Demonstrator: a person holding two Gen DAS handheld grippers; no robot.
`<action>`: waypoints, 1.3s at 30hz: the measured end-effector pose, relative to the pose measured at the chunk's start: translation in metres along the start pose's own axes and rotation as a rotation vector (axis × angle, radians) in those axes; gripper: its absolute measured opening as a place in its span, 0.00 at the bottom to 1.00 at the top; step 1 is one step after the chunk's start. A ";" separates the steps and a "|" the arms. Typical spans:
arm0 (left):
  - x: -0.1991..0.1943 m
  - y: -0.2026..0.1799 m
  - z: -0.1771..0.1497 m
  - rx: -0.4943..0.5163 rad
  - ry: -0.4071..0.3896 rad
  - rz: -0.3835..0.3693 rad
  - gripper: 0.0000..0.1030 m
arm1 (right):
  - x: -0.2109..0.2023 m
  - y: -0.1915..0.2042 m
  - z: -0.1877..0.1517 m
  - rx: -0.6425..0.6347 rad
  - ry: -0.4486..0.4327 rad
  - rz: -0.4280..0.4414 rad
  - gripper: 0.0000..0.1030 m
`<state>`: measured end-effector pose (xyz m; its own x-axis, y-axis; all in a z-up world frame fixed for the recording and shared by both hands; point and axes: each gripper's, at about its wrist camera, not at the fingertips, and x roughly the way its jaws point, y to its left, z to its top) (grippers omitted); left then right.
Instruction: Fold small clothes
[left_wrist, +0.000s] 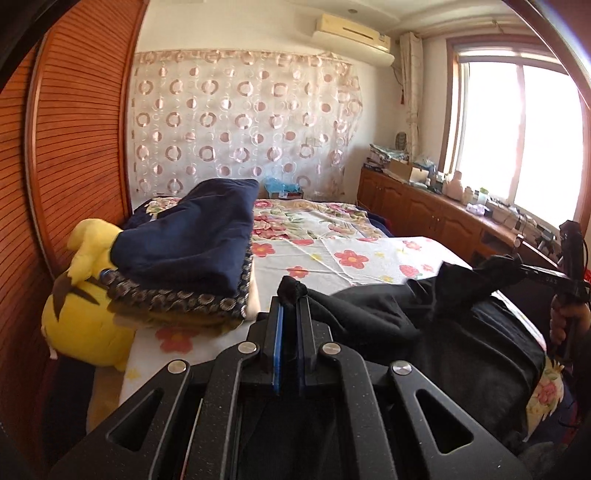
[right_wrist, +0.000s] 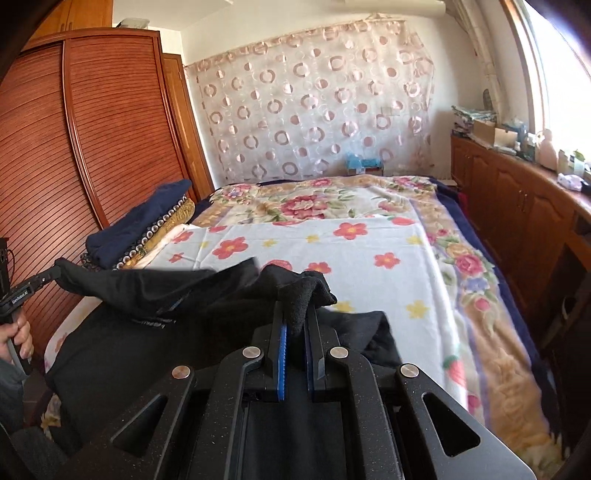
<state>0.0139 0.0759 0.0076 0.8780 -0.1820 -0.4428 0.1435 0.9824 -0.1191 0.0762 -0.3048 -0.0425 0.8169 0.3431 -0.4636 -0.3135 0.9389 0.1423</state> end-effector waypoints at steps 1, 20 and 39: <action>-0.007 0.002 -0.004 -0.006 -0.004 0.005 0.06 | -0.014 -0.001 -0.004 -0.002 -0.009 -0.009 0.07; -0.040 0.006 -0.046 0.018 0.114 0.044 0.34 | -0.082 0.024 -0.046 -0.077 0.196 -0.098 0.15; 0.028 0.014 -0.017 0.059 0.163 0.071 0.77 | -0.051 0.018 -0.017 -0.072 0.103 -0.164 0.45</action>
<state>0.0328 0.0839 -0.0218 0.8016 -0.1113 -0.5874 0.1144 0.9929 -0.0320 0.0205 -0.3057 -0.0310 0.8074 0.1780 -0.5625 -0.2176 0.9760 -0.0035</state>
